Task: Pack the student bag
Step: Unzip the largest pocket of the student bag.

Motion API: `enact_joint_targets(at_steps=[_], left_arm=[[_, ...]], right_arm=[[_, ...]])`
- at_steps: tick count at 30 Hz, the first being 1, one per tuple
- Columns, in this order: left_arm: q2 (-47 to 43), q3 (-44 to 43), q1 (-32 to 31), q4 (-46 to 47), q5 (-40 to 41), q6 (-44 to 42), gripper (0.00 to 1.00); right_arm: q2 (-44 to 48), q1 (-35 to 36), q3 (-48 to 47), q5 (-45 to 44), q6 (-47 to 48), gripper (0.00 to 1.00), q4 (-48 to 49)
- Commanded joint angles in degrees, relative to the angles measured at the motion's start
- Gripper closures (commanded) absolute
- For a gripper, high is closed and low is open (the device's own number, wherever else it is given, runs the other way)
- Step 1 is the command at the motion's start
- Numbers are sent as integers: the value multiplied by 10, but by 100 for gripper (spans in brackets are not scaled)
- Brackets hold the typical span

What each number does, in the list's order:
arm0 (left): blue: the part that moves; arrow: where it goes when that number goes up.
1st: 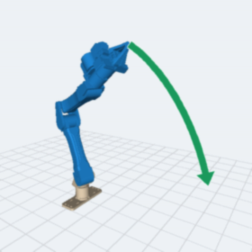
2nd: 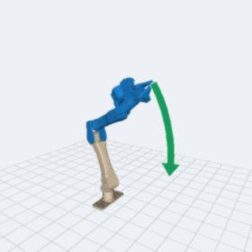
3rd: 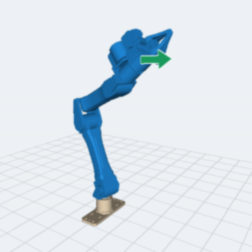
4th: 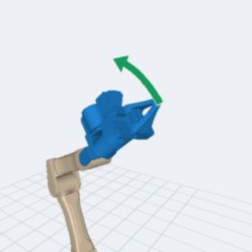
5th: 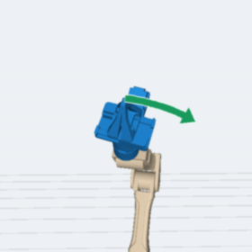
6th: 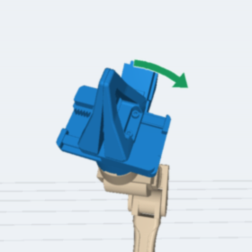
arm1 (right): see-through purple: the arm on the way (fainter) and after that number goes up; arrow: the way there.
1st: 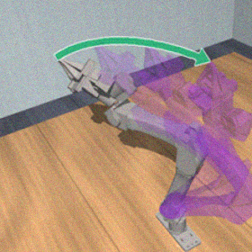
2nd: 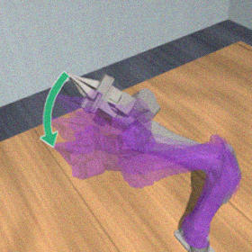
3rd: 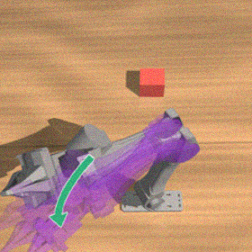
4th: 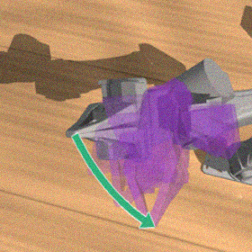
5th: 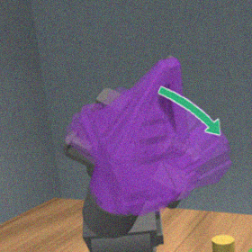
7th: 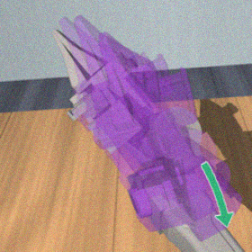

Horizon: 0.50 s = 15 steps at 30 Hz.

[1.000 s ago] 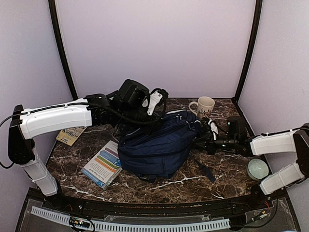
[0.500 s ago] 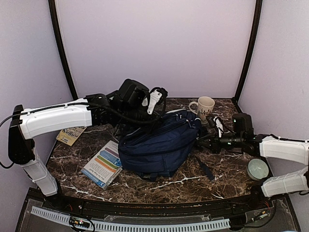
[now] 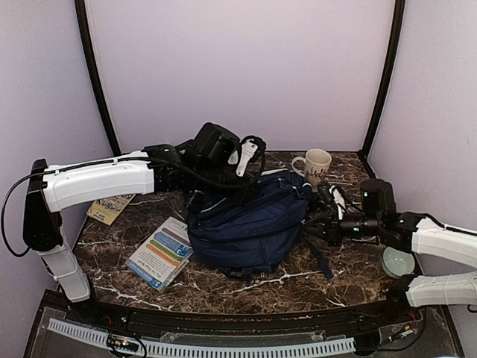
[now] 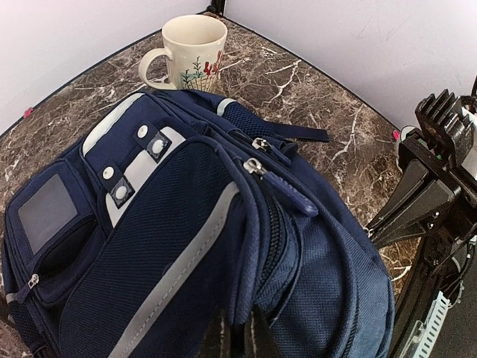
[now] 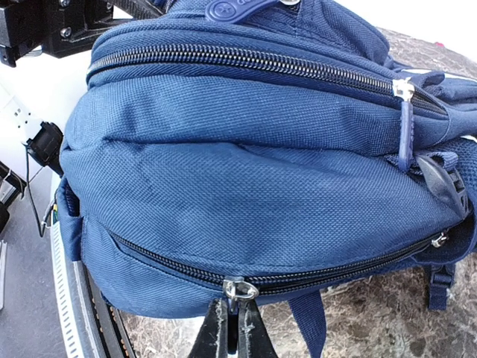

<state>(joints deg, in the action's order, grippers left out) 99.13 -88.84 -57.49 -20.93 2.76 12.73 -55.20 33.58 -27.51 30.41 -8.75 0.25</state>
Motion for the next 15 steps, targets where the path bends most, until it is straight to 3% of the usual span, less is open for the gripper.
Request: enact_joint_targets(at_steps=[1,15], left_arm=[[-6,-20,4,31,-3,29,100],[12,-36,3,42,-17,54,100]], right_arm=[[17,20,-22,-12,-18,100,2],[-23,109,-93,-50,-56,100,-26]])
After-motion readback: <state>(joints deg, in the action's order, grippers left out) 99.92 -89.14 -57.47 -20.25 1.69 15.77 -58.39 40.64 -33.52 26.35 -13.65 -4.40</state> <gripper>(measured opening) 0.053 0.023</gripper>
